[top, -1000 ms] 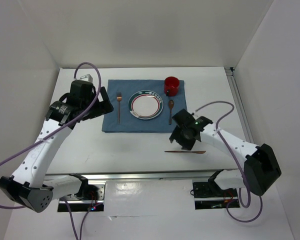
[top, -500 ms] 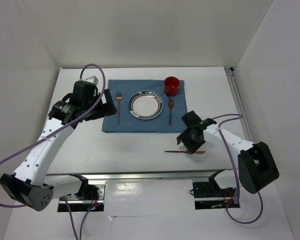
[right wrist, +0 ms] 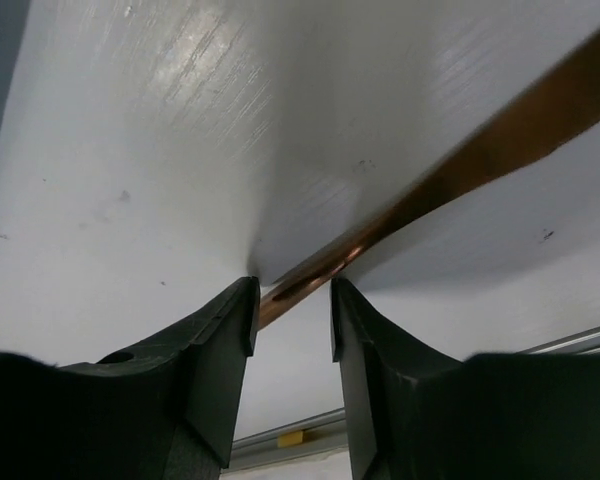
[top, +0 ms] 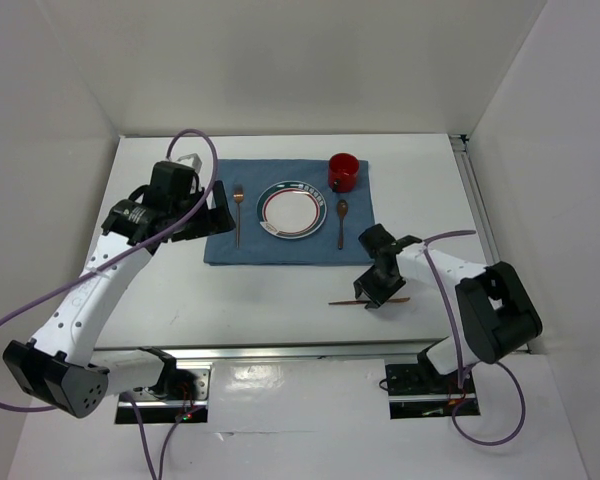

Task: Set the dinner table for one person

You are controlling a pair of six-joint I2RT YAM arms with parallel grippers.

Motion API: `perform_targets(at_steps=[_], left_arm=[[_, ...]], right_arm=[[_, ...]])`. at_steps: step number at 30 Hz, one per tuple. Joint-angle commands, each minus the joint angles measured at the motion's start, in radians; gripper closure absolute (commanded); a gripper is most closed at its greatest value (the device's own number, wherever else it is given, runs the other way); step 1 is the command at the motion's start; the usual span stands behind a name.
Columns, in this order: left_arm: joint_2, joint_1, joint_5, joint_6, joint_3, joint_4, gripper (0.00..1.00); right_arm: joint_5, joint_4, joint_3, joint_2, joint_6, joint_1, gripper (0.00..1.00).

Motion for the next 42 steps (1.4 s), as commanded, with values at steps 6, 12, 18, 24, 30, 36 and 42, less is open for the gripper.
perform_targets(at_steps=[6, 12, 18, 24, 30, 36, 42], left_arm=[[-0.001, -0.006, 0.021, 0.035, 0.009, 0.022, 0.00], [-0.001, -0.006, 0.012, 0.045, 0.009, 0.022, 0.00], [-0.001, -0.006, 0.035, 0.045, 0.000, 0.042, 0.00], [0.008, -0.006, -0.025, 0.083, 0.036, 0.042, 0.00], [0.028, -0.006, -0.036, 0.094, 0.046, 0.042, 0.00], [0.037, -0.006, -0.060, 0.085, 0.079, 0.042, 0.00], [0.046, -0.006, -0.051, 0.095, 0.099, 0.042, 0.00]], right_arm=[[0.081, -0.003, 0.072, 0.106, 0.014, -0.003, 0.63], [0.113, -0.029, 0.063, 0.068, 0.046, -0.003, 0.97], [0.213, -0.147, 0.097, -0.041, 0.034, 0.006, 1.00], [0.257, -0.175, 0.183, -0.125, -0.198, 0.006, 1.00], [0.193, -0.085, 0.363, -0.058, -0.550, -0.015, 1.00], [-0.003, 0.006, 0.552, 0.182, -0.853, -0.084, 1.00], [0.029, 0.006, 0.712, 0.399, -0.925, -0.139, 1.00]])
